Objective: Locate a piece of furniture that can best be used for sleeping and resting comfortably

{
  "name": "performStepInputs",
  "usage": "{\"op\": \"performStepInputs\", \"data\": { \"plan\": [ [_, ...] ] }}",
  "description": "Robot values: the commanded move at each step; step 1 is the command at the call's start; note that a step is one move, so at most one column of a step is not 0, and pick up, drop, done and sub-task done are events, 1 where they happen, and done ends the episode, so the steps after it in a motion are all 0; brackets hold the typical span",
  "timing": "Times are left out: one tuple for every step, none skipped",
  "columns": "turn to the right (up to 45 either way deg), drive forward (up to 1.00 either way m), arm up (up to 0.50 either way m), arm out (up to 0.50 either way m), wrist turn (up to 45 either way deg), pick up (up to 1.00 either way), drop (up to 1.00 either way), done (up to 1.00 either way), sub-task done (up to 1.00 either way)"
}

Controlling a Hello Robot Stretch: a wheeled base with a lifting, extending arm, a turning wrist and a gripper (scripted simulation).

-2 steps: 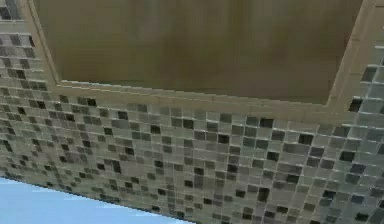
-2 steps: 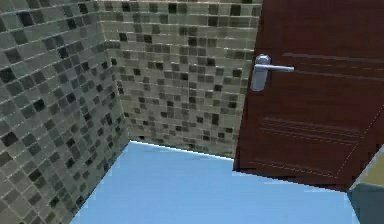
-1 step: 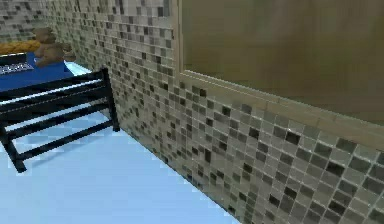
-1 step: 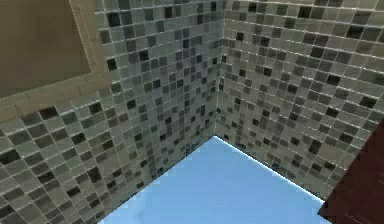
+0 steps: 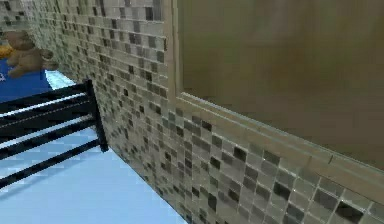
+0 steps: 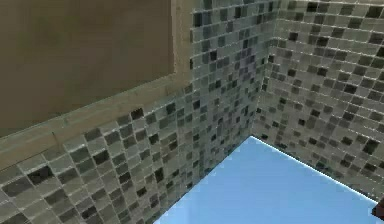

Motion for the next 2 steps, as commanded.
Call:
{"op": "performStepInputs", "data": {
  "plan": [
    [-45.0,0.0,0.0,0.0,0.0,0.0,0.0,0.0,0.0],
    [-9.0,0.0,0.0,0.0,0.0,0.0,0.0,0.0,0.0]
  ]
}}
